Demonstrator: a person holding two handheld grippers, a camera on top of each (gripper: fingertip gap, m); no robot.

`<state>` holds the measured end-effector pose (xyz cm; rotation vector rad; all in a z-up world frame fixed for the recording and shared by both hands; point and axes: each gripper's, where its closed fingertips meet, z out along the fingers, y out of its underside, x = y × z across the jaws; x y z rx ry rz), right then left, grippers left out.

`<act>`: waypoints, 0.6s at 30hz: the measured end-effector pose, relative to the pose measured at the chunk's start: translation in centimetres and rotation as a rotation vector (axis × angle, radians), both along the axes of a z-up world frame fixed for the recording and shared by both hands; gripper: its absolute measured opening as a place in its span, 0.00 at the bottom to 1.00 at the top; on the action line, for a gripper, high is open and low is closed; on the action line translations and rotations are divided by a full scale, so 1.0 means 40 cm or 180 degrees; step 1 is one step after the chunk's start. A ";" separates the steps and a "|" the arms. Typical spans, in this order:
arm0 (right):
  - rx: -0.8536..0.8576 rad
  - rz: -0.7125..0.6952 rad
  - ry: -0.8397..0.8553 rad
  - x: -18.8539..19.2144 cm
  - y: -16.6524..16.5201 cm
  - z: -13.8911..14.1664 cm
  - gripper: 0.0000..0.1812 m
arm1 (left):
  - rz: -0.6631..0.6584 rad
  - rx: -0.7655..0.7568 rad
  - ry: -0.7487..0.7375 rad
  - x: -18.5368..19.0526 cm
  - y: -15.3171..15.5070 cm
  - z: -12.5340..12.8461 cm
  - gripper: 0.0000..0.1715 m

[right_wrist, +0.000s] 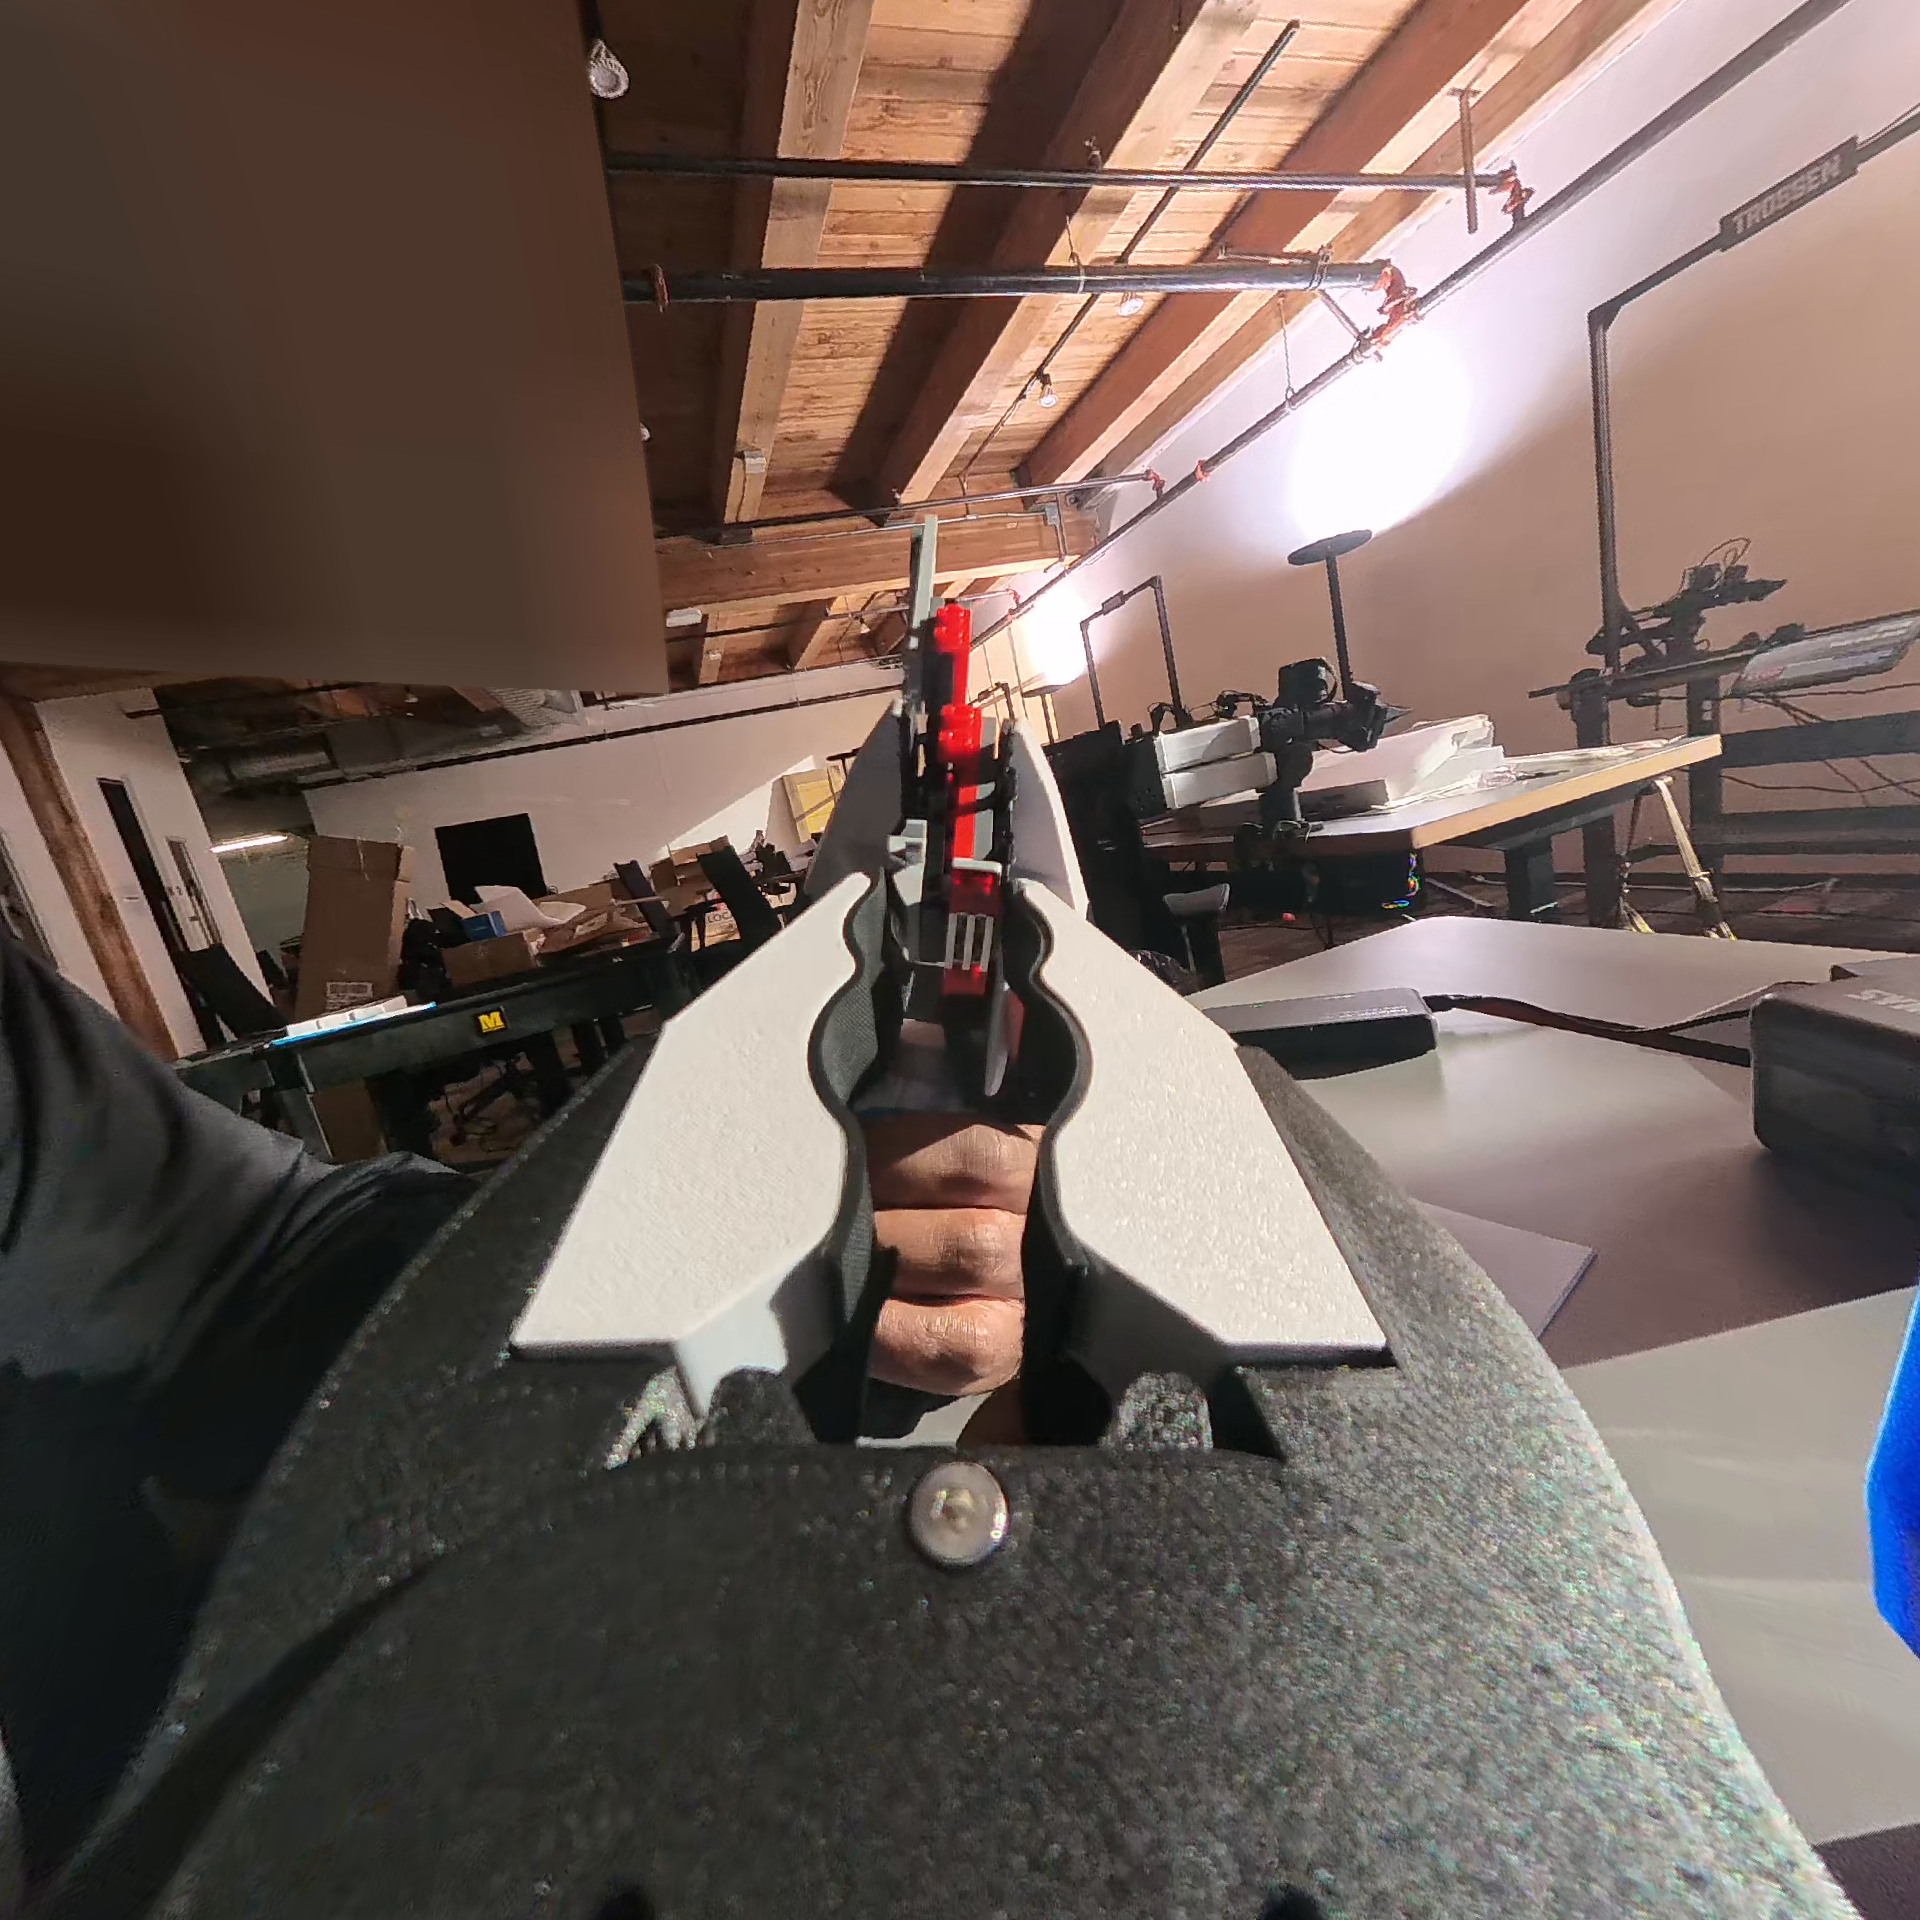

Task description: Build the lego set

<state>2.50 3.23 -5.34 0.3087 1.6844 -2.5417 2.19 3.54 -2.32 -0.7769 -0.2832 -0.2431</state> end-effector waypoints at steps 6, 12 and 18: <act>0.0034 -0.0050 0.0040 -0.002 -0.001 -0.002 0.13 | 0.0036 -0.0149 0.0034 -0.001 0.002 -0.004 0.12; 0.0095 -0.0129 0.0140 -0.004 -0.002 -0.004 0.13 | 0.0068 -0.0282 0.0046 -0.005 0.002 -0.008 0.12; 0.0196 -0.0248 0.0337 -0.002 -0.005 -0.003 0.13 | 0.0079 -0.0423 0.0114 -0.002 0.000 -0.011 0.12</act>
